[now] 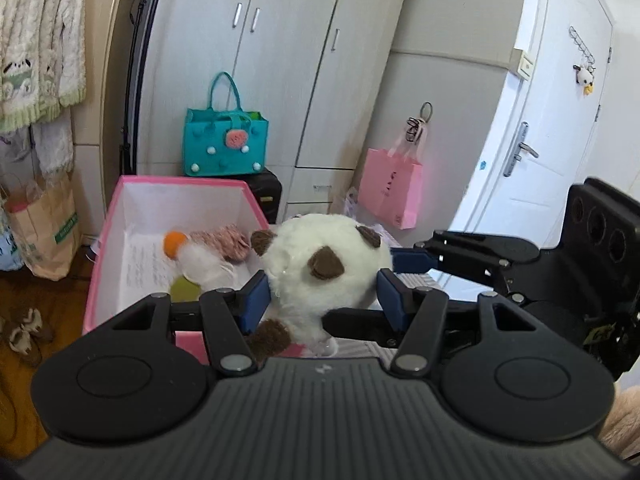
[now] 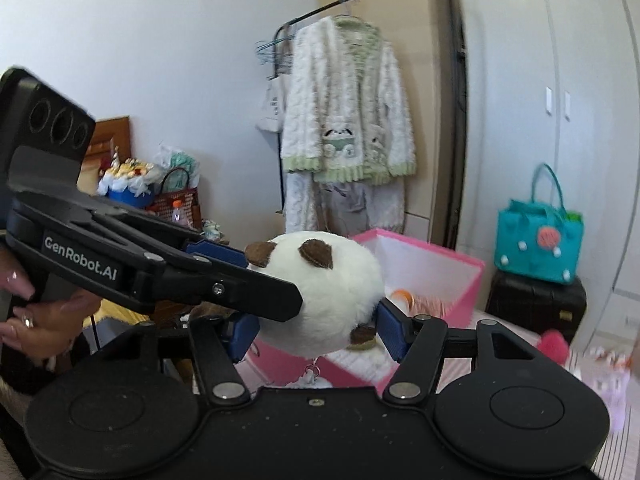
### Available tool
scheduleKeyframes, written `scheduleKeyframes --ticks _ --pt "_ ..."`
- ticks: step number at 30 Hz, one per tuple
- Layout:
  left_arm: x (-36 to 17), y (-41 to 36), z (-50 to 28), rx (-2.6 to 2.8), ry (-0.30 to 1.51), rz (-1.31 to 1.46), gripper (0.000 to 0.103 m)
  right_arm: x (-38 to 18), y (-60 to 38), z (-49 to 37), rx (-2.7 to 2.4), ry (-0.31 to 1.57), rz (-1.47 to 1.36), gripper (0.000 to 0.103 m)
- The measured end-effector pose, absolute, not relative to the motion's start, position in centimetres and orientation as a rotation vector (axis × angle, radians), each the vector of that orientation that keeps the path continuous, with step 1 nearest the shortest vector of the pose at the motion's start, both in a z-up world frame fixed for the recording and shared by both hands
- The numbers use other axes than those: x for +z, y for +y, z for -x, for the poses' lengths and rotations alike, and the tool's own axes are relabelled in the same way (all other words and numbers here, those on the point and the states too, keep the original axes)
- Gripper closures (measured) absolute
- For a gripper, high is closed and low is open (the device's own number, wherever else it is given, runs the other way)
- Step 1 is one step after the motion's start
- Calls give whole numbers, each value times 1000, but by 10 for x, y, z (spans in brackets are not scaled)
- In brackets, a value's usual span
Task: Organize soft objects
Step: 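Carry the plush panda held in both grippers over the pink box, then open both grippers to drop the plush panda into the box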
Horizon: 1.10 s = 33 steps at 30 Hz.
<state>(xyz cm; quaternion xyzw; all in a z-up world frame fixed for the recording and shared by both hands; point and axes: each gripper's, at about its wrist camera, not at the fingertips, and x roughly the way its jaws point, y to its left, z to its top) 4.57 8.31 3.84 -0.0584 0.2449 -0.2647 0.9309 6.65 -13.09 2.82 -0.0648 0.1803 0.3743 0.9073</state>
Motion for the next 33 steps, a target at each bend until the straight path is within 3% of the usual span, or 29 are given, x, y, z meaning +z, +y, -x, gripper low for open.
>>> scheduleKeyframes --ticks 9,21,33 --pt "53 109 -99 -428 460 92 44 50 -95 -137 906 342 250 36" --pt "16 124 -217 -314 697 61 44 3 -44 -248 965 500 450 40" --pt "-9 125 -256 -265 820 47 46 -22 -12 -285 986 509 707 40"
